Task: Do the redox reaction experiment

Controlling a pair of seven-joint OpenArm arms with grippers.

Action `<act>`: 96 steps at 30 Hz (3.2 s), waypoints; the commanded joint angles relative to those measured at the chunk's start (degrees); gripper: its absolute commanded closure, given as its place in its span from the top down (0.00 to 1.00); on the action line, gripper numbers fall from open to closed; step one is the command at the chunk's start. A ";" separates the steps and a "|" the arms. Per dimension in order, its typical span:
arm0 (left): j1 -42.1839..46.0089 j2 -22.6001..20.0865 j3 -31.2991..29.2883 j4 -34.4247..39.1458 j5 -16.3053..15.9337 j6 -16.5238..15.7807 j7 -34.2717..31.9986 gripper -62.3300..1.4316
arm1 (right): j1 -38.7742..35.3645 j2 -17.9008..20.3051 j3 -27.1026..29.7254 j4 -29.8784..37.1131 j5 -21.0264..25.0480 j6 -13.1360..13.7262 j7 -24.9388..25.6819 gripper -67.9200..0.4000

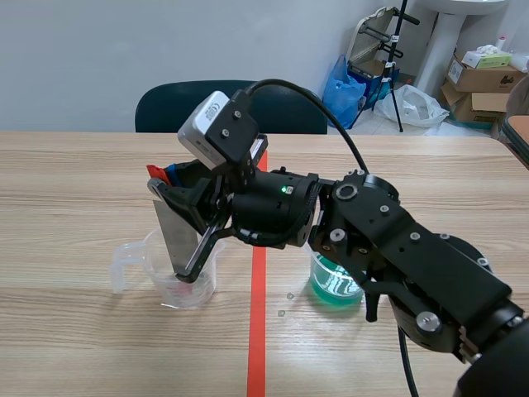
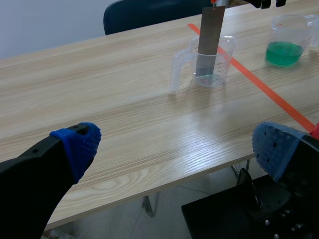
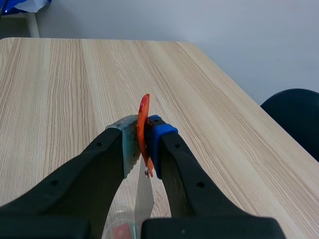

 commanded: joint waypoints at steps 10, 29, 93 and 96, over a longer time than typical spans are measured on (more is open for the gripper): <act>0.04 0.15 -0.11 0.72 -0.39 -0.07 -1.03 1.00 | 0.98 -0.15 0.31 0.52 0.61 0.48 1.25 0.48; 0.04 0.15 -0.11 0.72 -0.39 -0.07 -1.03 1.00 | 0.85 -0.17 0.31 0.52 -1.73 2.21 1.03 1.00; 0.04 0.15 -0.11 0.72 -0.39 -0.07 -1.03 1.00 | 0.85 -0.17 0.31 0.52 -1.73 2.19 1.03 1.00; 0.04 0.15 -0.11 0.72 -0.39 -0.07 -1.03 1.00 | 0.85 -0.17 0.31 0.52 -1.73 2.19 1.03 1.00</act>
